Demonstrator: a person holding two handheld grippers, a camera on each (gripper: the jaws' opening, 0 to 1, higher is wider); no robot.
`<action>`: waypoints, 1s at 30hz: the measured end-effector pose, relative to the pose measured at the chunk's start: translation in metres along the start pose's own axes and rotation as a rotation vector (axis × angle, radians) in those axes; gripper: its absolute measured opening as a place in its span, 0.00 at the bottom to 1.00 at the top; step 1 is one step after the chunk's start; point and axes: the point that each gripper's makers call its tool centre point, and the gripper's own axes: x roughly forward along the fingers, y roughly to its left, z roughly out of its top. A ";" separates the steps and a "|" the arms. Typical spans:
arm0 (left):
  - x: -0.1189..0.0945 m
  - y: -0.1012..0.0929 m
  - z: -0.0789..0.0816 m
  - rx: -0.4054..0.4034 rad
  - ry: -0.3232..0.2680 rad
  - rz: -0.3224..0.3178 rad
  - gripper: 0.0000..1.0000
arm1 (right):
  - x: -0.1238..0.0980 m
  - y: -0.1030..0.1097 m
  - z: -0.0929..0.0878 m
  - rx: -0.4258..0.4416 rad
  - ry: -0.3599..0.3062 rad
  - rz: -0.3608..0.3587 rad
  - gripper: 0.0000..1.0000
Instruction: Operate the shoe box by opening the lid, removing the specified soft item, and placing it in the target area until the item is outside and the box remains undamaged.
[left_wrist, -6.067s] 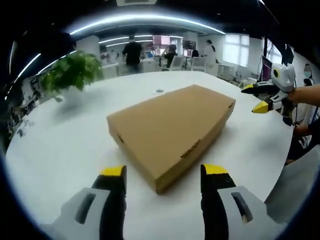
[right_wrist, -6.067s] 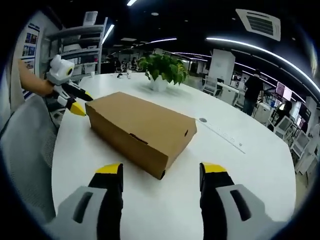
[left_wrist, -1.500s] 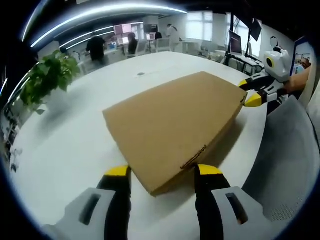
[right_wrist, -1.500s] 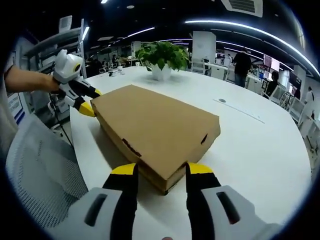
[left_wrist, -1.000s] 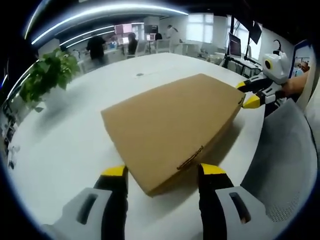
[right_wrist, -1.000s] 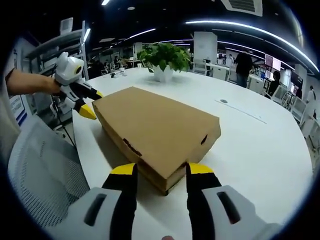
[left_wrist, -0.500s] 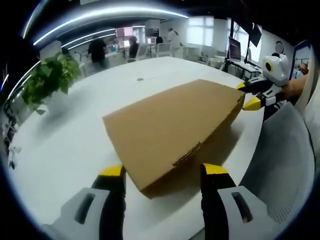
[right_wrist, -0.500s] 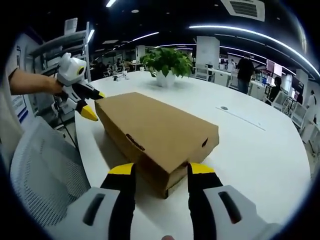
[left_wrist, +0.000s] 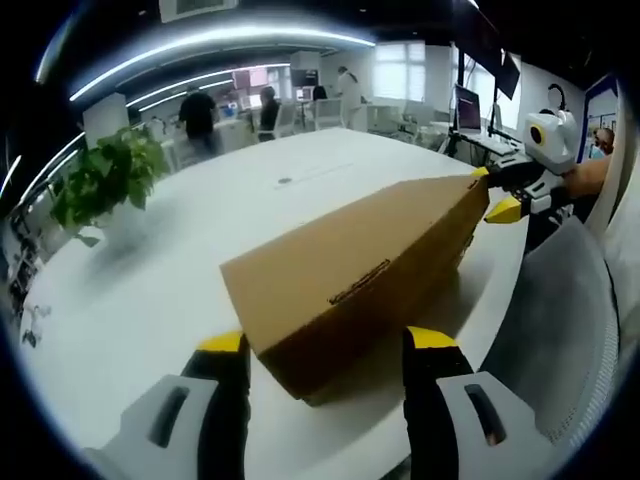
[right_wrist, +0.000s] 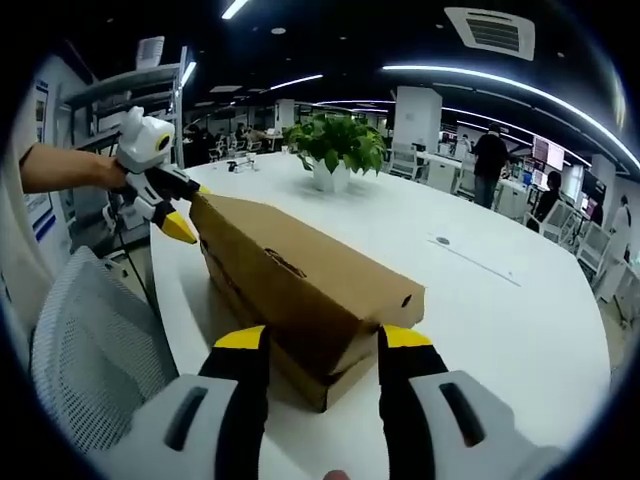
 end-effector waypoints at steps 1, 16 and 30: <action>-0.001 0.001 0.002 0.005 -0.004 0.003 0.60 | -0.001 -0.001 0.004 0.001 -0.007 -0.002 0.40; -0.006 0.019 0.033 0.032 -0.047 0.054 0.53 | 0.000 -0.016 0.035 -0.019 -0.047 -0.013 0.41; -0.004 0.046 0.060 0.049 -0.080 0.134 0.36 | 0.008 -0.034 0.058 -0.027 -0.079 -0.030 0.41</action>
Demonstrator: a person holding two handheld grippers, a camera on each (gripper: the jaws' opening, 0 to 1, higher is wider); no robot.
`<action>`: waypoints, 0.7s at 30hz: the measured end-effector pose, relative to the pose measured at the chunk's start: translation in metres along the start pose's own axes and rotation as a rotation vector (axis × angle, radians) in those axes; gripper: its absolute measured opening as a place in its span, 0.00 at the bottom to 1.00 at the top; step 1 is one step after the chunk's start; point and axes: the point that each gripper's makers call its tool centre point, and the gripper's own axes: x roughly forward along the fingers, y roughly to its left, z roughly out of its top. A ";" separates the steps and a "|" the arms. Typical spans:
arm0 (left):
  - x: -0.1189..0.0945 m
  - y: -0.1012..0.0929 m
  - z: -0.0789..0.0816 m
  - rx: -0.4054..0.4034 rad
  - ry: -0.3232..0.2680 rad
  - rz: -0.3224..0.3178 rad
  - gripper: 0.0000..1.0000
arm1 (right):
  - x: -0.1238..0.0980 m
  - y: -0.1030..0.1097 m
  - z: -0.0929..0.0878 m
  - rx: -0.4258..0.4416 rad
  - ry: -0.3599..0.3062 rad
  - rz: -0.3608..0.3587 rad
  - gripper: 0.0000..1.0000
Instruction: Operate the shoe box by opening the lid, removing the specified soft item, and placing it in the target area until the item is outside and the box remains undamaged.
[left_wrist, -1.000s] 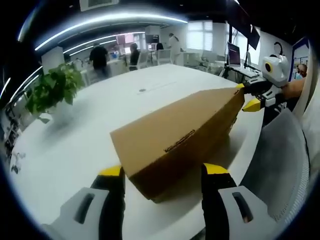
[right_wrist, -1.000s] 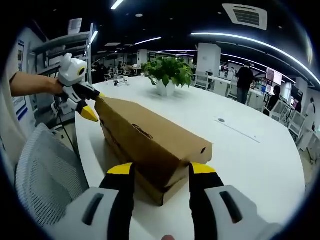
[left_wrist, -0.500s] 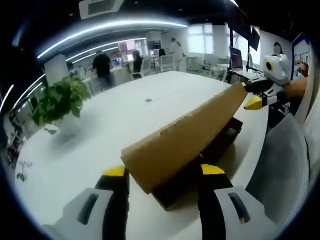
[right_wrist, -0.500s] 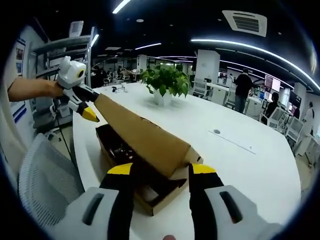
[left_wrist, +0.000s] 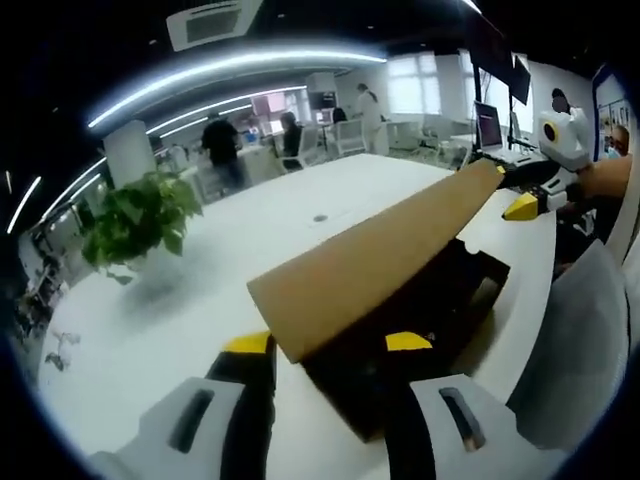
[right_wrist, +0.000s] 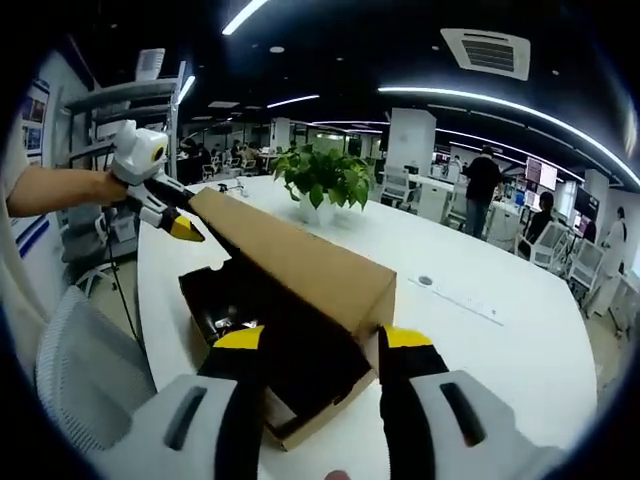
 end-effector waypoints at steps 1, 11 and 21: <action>0.001 0.002 0.001 0.001 -0.001 0.003 0.34 | 0.001 -0.001 0.001 -0.003 -0.002 -0.001 0.41; 0.009 0.025 0.016 -0.008 -0.013 0.065 0.19 | 0.010 -0.016 0.013 -0.019 -0.013 -0.013 0.40; 0.018 0.043 0.026 -0.010 -0.024 0.109 0.08 | 0.020 -0.030 0.021 -0.026 -0.020 -0.030 0.38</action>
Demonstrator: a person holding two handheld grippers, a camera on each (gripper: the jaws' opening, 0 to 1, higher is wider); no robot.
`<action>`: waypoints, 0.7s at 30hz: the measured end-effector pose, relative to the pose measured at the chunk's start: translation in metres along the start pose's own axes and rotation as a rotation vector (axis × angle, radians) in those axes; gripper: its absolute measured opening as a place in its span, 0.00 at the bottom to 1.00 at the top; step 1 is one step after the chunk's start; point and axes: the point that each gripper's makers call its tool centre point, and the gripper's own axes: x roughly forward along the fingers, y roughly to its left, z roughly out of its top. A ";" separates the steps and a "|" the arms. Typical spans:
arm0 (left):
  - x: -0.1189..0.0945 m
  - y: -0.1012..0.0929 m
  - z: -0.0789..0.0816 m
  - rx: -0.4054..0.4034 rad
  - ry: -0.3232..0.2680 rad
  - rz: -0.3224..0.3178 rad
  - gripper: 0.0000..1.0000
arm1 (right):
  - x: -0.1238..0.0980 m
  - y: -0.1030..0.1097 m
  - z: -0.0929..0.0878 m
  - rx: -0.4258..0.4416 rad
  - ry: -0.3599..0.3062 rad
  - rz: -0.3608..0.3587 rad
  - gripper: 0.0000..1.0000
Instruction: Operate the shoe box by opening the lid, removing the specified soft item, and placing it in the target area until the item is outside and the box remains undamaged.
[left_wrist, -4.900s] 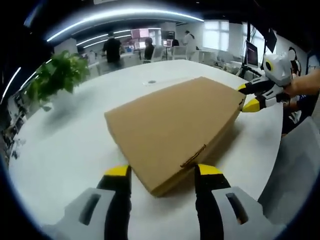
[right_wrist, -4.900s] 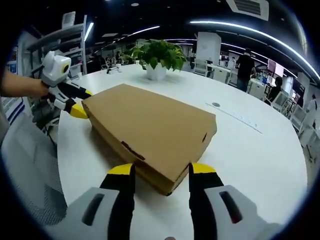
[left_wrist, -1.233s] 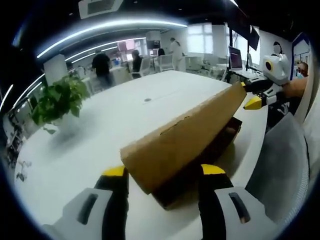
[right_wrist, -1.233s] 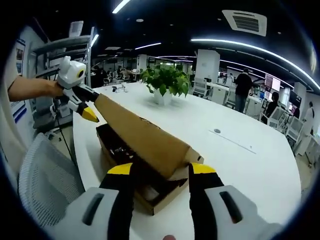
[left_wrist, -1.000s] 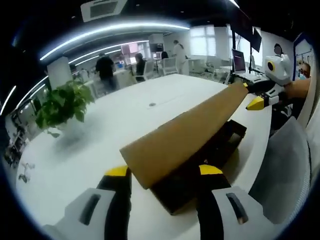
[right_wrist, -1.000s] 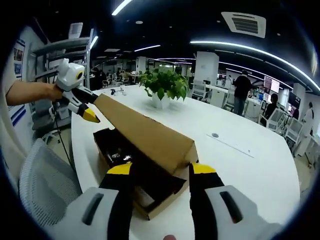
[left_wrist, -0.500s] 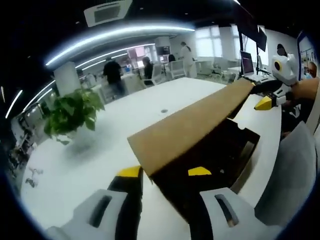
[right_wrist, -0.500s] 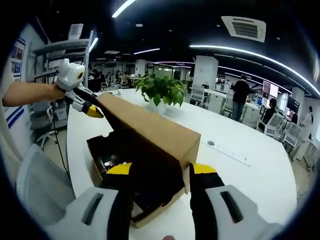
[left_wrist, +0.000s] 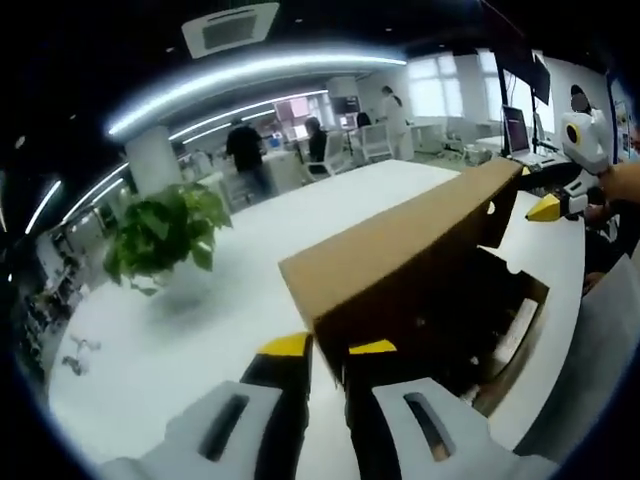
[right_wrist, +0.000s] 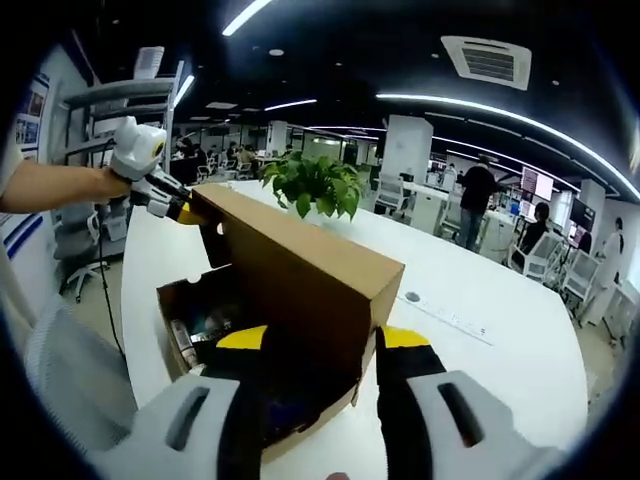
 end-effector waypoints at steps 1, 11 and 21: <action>0.001 0.001 0.001 -0.001 -0.001 0.002 0.07 | 0.001 -0.001 0.000 0.000 0.000 -0.001 0.38; 0.009 0.013 0.006 -0.062 -0.005 0.020 0.01 | 0.008 -0.017 0.003 0.014 -0.031 -0.054 0.29; 0.019 0.018 0.011 -0.058 -0.010 0.020 0.01 | 0.012 -0.025 -0.039 -0.004 0.050 -0.106 0.21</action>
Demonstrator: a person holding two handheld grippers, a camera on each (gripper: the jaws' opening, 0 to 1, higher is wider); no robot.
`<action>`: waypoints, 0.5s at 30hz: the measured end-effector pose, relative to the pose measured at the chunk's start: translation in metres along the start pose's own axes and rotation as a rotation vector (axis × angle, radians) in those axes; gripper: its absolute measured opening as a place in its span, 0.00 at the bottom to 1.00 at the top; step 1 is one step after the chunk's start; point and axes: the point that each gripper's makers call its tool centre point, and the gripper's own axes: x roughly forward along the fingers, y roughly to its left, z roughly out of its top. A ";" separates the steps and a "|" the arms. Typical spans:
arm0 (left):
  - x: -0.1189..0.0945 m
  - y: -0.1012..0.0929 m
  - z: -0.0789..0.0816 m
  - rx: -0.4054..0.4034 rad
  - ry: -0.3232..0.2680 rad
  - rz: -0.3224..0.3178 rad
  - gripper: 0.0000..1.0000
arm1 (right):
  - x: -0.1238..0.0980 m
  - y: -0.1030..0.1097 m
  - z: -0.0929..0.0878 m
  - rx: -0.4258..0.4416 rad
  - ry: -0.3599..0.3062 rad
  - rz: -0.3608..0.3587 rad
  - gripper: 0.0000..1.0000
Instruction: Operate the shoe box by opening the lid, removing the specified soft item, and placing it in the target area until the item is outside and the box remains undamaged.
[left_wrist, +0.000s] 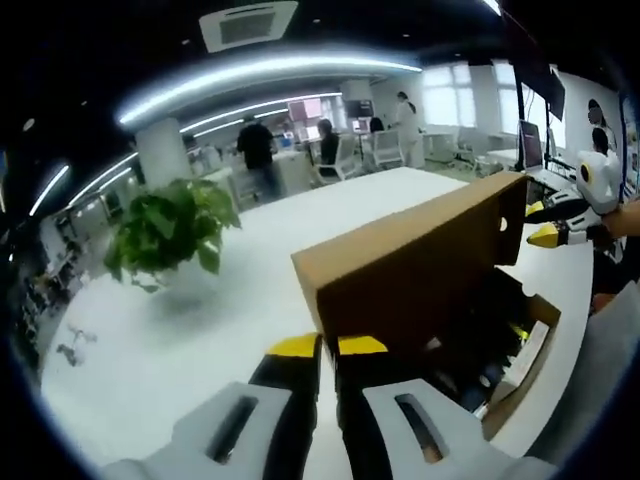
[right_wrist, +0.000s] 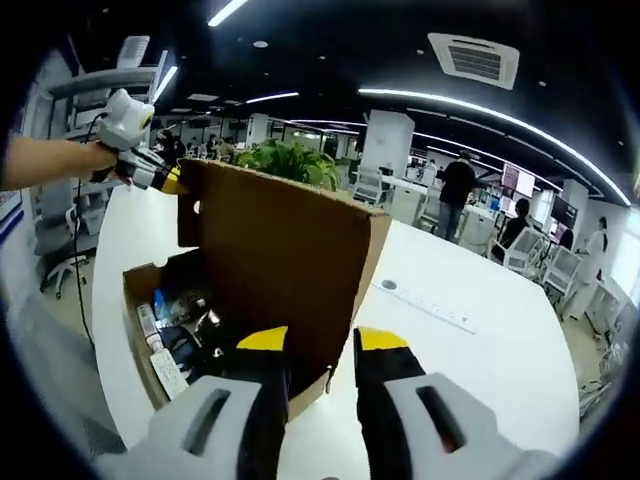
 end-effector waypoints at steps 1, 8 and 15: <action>0.001 0.000 0.001 0.003 0.000 -0.001 0.01 | 0.001 -0.001 -0.006 0.005 0.013 -0.002 0.20; 0.010 0.005 0.005 0.019 0.005 -0.008 0.01 | 0.006 -0.010 -0.030 0.014 0.056 -0.039 0.15; 0.019 0.008 0.008 0.022 0.009 -0.017 0.01 | 0.018 -0.012 -0.037 0.033 0.072 -0.036 0.11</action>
